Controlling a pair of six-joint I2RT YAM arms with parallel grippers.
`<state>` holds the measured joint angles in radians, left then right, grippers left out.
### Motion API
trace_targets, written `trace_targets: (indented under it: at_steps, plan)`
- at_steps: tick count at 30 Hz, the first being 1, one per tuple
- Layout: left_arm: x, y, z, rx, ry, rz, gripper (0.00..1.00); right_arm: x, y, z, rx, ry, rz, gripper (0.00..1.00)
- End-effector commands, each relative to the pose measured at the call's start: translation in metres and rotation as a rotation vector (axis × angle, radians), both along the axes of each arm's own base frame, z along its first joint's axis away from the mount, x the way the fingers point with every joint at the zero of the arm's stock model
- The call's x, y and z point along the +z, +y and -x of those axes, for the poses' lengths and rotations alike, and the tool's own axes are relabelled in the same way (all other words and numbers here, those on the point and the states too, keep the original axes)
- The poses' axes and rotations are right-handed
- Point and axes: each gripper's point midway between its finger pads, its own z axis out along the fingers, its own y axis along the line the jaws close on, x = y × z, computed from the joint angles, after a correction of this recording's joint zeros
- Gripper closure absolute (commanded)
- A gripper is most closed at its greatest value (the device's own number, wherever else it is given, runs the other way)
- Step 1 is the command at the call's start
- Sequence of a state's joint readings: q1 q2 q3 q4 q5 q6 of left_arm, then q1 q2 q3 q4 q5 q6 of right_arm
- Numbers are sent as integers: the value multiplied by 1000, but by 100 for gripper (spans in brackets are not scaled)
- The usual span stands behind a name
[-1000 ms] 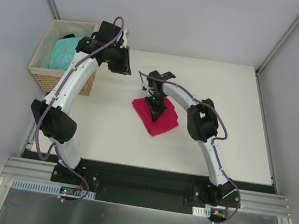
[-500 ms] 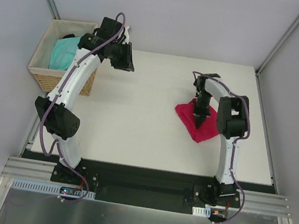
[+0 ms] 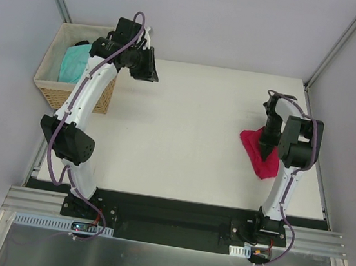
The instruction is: Fold and stack the t-shirts
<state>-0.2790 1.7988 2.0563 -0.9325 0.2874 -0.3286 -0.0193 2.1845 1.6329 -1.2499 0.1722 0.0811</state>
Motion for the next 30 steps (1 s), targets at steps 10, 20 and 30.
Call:
trace_targets:
  at_steps: [10, 20, 30]
  plan:
    - [22, 18, 14, 35, -36, 20, 77, 17, -43, -32, -182, -109, 100, 99]
    - [30, 24, 14, 58, -55, 19, 77, 79, -29, -57, -135, -336, 101, 99]
    - [20, 17, 5, 51, -18, 39, 78, 152, 16, -59, -33, -487, 43, 99]
